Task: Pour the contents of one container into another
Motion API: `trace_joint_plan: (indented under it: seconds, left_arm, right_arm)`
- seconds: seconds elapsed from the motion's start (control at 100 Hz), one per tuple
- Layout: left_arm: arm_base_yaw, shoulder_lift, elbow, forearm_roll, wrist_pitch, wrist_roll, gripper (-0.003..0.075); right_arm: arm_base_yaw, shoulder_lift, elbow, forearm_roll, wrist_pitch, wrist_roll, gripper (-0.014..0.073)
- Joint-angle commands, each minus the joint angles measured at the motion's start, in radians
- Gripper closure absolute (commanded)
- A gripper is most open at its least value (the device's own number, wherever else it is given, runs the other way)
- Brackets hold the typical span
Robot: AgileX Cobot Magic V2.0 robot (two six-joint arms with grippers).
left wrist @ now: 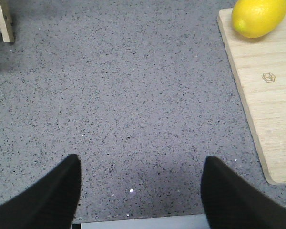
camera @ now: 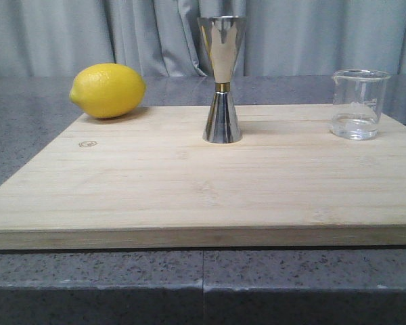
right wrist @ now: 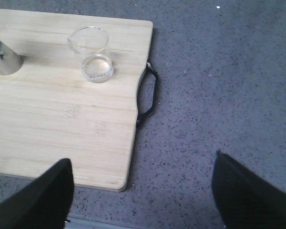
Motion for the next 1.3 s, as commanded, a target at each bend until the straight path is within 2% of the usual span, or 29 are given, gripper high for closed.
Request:
trace_joint_plan:
  seconds: [0.0, 0.17, 0.31, 0.49, 0.93, 1.08, 1.17, 1.23, 1.29]
  left_arm:
    - [-0.008, 0.002, -0.023, 0.021, -0.054, -0.013, 0.0378]
    - [-0.008, 0.002, -0.023, 0.004, -0.056, -0.013, 0.0606]
    - [-0.008, 0.002, -0.023, -0.007, -0.056, -0.013, 0.0741]
    - [-0.008, 0.002, -0.023, -0.005, -0.058, -0.013, 0.0739]
    - [-0.008, 0.002, -0.023, -0.005, -0.058, -0.013, 0.0739]
    - [-0.006, -0.002, -0.019, -0.051, -0.062, -0.013, 0.0739]
    - [0.026, -0.052, 0.024, -0.076, -0.131, -0.004, 0.0739]
    - [0.070, -0.104, 0.084, -0.131, -0.263, 0.064, 0.0739]
    - [0.136, -0.179, 0.176, -0.212, -0.444, 0.214, 0.0739]
  right_arm:
    - [-0.008, 0.000, -0.030, -0.015, -0.065, -0.006, 0.0167]
    - [-0.008, 0.000, -0.030, -0.021, -0.069, -0.006, 0.0410]
    - [-0.008, 0.000, -0.030, -0.021, -0.071, -0.006, 0.0550]
    - [-0.008, 0.000, -0.030, -0.033, -0.080, -0.006, 0.0651]
    - [-0.008, 0.000, -0.030, -0.037, -0.088, -0.006, 0.0650]
    - [-0.008, 0.000, -0.030, -0.037, -0.088, -0.006, 0.0650]
    - [-0.008, 0.000, -0.030, -0.037, -0.088, -0.006, 0.0650]
    - [-0.008, 0.000, -0.030, -0.037, -0.088, -0.006, 0.0650]
    - [-0.008, 0.000, -0.030, -0.037, -0.088, -0.006, 0.0650]
